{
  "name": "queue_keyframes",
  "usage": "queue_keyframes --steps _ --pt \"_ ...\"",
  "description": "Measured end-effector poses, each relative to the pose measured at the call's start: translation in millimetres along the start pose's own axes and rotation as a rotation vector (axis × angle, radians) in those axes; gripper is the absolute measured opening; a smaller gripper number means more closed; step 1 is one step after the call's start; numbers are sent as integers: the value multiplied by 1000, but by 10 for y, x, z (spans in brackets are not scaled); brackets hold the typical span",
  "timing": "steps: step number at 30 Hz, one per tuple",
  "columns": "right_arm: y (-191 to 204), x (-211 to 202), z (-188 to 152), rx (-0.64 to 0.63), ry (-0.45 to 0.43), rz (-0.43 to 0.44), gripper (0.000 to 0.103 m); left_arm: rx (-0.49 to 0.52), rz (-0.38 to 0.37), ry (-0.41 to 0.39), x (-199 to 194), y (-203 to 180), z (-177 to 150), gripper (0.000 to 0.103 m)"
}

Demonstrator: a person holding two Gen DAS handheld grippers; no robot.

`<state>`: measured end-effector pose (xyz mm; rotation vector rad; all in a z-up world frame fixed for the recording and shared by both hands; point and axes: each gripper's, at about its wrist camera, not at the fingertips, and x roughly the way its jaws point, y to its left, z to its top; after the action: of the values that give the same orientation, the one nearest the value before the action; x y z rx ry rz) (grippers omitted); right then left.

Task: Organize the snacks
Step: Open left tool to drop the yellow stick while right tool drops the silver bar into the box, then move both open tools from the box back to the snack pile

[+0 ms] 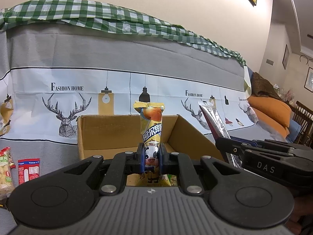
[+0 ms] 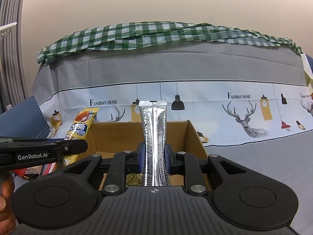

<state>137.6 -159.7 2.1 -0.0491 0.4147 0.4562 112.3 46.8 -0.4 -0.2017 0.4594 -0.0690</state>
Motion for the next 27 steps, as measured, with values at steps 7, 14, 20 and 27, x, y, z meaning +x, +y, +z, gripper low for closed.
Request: queue_keyframes --steps 7,14,20,27 --pt "2 21 -10 8 19 17 28 -20 -21 34 39 14 -9 27" --pt "23 46 -7 17 33 13 49 -1 11 22 13 29 -24 36" --pt "55 64 -12 22 34 -8 50 -24 11 1 -71 142 -72 47" --pt "125 57 -40 61 30 -23 50 27 51 -36 -351 229 -141 60"
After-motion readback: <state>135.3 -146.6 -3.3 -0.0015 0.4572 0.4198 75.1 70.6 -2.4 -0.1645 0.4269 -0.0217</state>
